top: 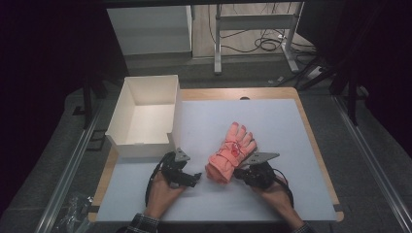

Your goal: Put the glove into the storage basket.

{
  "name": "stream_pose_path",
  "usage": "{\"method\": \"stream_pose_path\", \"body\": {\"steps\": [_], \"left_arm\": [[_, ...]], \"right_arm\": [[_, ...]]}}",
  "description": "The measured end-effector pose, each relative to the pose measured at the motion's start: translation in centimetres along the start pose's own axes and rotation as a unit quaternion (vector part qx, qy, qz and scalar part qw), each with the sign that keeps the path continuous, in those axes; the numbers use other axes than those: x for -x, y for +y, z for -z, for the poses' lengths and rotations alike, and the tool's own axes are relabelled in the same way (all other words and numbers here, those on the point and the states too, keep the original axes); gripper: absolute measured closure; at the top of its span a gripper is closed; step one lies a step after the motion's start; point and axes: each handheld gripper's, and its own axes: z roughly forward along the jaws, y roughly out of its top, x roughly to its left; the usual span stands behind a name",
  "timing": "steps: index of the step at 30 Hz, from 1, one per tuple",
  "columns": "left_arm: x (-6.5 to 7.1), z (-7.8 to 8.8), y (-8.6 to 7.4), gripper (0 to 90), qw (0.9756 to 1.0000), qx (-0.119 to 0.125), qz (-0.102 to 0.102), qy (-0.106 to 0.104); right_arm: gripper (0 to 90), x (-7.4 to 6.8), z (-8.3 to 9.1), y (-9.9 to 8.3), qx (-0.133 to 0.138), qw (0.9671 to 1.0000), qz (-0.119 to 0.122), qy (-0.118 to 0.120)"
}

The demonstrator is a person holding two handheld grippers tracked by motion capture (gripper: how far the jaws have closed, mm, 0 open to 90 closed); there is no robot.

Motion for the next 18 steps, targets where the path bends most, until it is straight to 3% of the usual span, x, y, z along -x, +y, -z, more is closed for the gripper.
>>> {"method": "stream_pose_path", "body": {"steps": [9, 12, 18], "left_arm": [[0.0, 0.0, 0.0, 0.6, 1.0, -0.002, 0.002, 0.002], [0.0, 0.0, 0.0, 0.6, 1.0, -0.003, 0.004, 0.0], [0.0, 0.0, 0.0, 0.5, 1.0, -0.001, 0.006, -0.001]], "right_arm": [[79.5, -0.3, -0.3, 0.5, -0.002, 1.0, 0.009, -0.001], [76.8, 0.0, 0.4, 0.4, 0.004, 0.9997, 0.014, -0.017], [69.2, 1.6, 2.3, -0.3, 0.013, 0.9985, 0.0, -0.053]]}}
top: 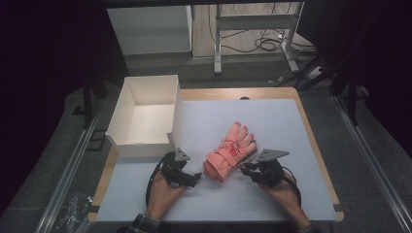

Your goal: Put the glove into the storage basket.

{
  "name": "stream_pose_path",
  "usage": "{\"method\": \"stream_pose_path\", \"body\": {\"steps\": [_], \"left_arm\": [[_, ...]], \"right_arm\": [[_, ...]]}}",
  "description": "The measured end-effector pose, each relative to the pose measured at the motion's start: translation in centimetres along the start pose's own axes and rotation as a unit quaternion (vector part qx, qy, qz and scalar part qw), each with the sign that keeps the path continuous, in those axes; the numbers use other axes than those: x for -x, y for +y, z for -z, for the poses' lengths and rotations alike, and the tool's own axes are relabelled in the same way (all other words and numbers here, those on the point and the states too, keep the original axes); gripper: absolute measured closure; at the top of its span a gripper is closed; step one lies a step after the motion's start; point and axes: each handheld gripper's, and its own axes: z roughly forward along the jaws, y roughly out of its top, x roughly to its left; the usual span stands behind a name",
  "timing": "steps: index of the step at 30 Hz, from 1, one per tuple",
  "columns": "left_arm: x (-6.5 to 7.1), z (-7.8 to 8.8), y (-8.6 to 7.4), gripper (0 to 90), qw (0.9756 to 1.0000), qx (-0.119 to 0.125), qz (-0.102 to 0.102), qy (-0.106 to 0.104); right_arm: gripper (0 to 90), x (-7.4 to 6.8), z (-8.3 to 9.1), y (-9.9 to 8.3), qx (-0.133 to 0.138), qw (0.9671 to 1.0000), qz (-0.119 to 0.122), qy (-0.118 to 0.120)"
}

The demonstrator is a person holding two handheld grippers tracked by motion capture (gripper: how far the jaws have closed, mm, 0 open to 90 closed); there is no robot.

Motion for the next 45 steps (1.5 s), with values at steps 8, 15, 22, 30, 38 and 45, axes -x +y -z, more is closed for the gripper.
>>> {"method": "stream_pose_path", "body": {"steps": [8, 15, 22, 30, 38, 45], "left_arm": [[0.1, 0.0, 0.1, 0.9, 1.0, 0.001, 0.002, -0.001], [0.1, 0.8, 0.6, 2.0, 0.9994, -0.007, 0.004, -0.032], [0.2, 2.3, 1.7, 0.9, 0.9988, -0.005, -0.003, -0.049], [0.1, 4.0, 3.7, 0.6, 0.9977, -0.006, 0.001, -0.067], [0.5, 5.6, 6.7, 0.6, 0.9967, 0.002, -0.004, -0.082], [2.1, 5.3, 9.9, 0.1, 0.9951, -0.001, -0.03, -0.094]], "right_arm": [[56.0, 2.9, 1.8, -1.4, 0.003, 0.9984, -0.03, -0.048], [42.5, 4.9, 2.7, -2.7, -0.004, 0.9946, -0.044, -0.094], [29.8, 6.3, 3.3, -3.4, -0.008, 0.9893, -0.047, -0.138], [20.8, 7.2, 3.0, -3.8, -0.027, 0.9861, -0.066, -0.15], [20.0, 7.2, 3.0, -3.8, -0.026, 0.9858, -0.068, -0.151], [20.0, 7.1, 3.0, -3.9, -0.025, 0.9857, -0.069, -0.152]]}}
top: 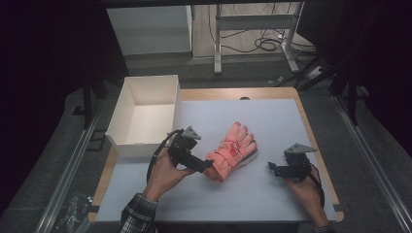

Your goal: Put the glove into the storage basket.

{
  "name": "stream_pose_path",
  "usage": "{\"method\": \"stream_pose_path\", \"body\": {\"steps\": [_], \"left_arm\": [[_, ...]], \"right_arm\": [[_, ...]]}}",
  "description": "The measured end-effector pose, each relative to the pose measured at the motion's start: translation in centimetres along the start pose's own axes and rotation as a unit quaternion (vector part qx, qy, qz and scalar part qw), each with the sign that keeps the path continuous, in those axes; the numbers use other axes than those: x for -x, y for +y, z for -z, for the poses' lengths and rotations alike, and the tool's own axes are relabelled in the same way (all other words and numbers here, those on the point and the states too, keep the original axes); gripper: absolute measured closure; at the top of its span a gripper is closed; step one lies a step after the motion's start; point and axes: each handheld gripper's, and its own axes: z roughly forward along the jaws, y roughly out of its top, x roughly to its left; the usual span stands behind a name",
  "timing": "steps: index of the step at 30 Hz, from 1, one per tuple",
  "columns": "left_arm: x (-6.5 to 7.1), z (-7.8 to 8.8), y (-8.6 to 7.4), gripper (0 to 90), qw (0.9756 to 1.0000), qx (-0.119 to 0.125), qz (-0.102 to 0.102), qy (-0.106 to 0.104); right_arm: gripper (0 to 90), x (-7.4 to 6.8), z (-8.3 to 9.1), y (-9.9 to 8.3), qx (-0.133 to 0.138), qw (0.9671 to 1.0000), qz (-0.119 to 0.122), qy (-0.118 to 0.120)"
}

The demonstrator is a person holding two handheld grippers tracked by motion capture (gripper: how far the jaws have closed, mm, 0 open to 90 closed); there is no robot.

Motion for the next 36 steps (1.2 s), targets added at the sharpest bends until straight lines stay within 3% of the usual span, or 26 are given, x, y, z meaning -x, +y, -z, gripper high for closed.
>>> {"method": "stream_pose_path", "body": {"steps": [8, 13, 17, 26, 29, 31, 36], "left_arm": [[1.4, -3.0, 2.8, 0.0, 0.9994, -0.023, -0.023, -0.009], [1.9, -5.3, 3.5, 0.0, 0.9989, -0.038, -0.029, 0.003], [2.2, -6.8, 3.4, 0.0, 0.9982, -0.048, -0.033, 0.012], [2.7, -9.0, 3.1, 0.0, 0.9969, -0.07, -0.036, -0.006], [3.2, -9.8, 2.7, 0.0, 0.9933, -0.097, -0.06, 0.015], [3.2, -10.0, 2.5, 0.0, 0.9935, -0.098, -0.056, 0.015], [2.9, -10.6, 2.0, 0.3, 0.9912, -0.114, -0.055, 0.039]], "right_arm": [[19.8, 0.0, 0.0, 0.0, -0.001, 1.0, 0.003, -0.001], [19.7, 0.0, 0.0, 0.0, 0.0, 1.0, 0.003, -0.002], [19.7, 0.0, 0.0, 0.0, 0.0, 1.0, 0.002, -0.002], [19.6, 0.0, 0.0, 0.0, 0.001, 1.0, 0.003, -0.002], [19.6, 0.0, 0.0, 0.0, 0.001, 1.0, 0.003, -0.002], [19.6, 0.0, 0.0, 0.0, 0.001, 1.0, 0.001, -0.002], [19.6, 0.0, 0.0, 0.0, 0.0, 1.0, 0.003, -0.002]]}}
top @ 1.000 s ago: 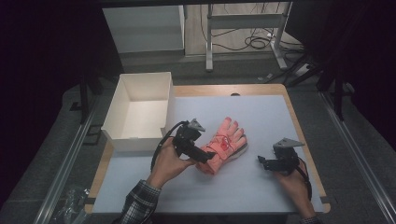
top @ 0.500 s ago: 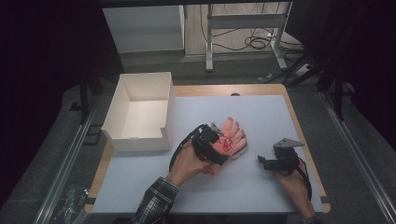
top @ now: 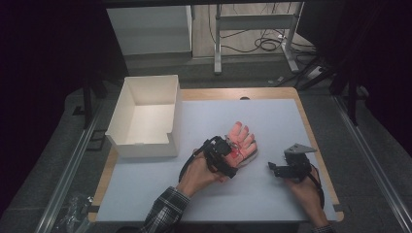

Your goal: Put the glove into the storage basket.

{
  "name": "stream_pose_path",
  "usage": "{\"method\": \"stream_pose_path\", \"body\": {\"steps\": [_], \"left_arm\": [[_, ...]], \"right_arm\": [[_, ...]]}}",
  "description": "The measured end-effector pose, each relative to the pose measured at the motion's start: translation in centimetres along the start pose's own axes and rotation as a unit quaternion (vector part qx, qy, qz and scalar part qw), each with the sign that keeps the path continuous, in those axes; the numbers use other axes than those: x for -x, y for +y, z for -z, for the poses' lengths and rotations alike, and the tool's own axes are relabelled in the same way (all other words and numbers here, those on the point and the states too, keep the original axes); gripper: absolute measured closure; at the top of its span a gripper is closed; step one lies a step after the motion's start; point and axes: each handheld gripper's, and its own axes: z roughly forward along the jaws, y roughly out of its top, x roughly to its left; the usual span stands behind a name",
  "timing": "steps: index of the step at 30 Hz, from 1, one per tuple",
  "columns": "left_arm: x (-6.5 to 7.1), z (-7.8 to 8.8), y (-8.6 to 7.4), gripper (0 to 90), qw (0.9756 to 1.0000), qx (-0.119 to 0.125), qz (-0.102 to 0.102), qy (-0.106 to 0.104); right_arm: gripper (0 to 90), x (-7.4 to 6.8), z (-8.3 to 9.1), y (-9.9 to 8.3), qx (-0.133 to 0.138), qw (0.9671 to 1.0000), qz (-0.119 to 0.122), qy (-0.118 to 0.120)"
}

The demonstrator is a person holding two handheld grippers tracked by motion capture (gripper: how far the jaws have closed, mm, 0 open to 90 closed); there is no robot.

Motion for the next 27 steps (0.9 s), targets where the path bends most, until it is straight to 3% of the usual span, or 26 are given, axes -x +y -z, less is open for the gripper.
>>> {"method": "stream_pose_path", "body": {"steps": [5, 8, 11, 15, 20, 27], "left_arm": [[-0.3, -1.1, -0.6, 7.8, 0.9997, -0.014, 0.011, -0.016], [0.0, -1.1, -0.7, 15.6, 0.9997, -0.022, 0.007, -0.011], [0.4, -0.8, -0.4, 28.1, 0.9994, -0.034, -0.005, -0.011], [0.0, -0.3, -0.2, 42.9, 0.9989, -0.033, -0.006, -0.031], [-0.7, 0.1, -0.5, 47.5, 0.9985, -0.019, -0.001, -0.052], [-1.3, 1.2, -0.1, 48.0, 0.9977, -0.004, 0.021, -0.064]], "right_arm": [[19.6, 0.0, 0.0, 0.0, 0.0, 1.0, 0.0, 0.0], [19.5, 0.0, 0.0, 0.0, 0.0, 1.0, 0.0, 0.0], [19.5, 0.0, 0.0, 0.0, 0.0, 1.0, 0.0, 0.0], [19.5, 0.0, 0.0, 0.0, 0.0, 1.0, 0.0, 0.0], [19.5, 0.0, 0.0, 0.0, 0.0, 1.0, 0.0, 0.0], [19.5, 0.0, 0.0, 0.0, 0.0, 1.0, 0.0, 0.0]]}}
